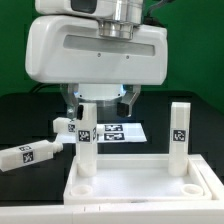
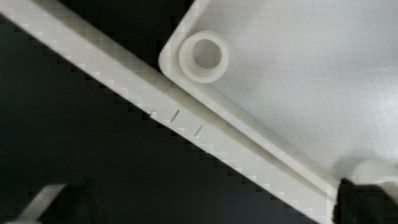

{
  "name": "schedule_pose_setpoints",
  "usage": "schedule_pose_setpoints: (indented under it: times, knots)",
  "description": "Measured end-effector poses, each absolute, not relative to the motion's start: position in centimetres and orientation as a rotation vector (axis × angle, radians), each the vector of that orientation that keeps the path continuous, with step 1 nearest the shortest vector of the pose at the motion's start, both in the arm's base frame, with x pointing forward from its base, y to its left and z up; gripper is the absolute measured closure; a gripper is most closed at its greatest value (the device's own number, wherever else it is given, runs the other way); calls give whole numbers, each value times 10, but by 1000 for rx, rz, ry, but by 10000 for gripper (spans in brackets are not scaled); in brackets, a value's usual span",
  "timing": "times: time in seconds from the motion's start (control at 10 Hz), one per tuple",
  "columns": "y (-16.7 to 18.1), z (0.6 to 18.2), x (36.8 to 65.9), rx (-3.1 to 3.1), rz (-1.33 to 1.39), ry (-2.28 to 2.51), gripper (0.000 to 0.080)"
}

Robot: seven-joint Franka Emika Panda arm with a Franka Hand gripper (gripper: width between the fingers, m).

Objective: Assemble desk

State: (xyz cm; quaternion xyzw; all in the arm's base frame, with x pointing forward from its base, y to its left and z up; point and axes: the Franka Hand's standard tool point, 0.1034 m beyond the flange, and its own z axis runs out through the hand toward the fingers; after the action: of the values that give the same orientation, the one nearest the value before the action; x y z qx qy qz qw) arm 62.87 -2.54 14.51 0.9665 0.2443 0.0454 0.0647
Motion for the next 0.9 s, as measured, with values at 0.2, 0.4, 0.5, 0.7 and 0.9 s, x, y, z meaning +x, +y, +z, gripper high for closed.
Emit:
schedule_pose_setpoints:
  times: [0.2, 0.4, 0.5, 0.7, 0.9]
  knots:
    - [-63, 166, 622, 3066, 150, 400, 150]
    - [-102, 184, 626, 3122, 119, 69, 150]
    - [-97, 187, 645, 3098, 226, -32, 150]
    - [-91, 181, 639, 3110, 209, -166, 150]
    - [-113, 177, 634, 3141, 217, -561, 150]
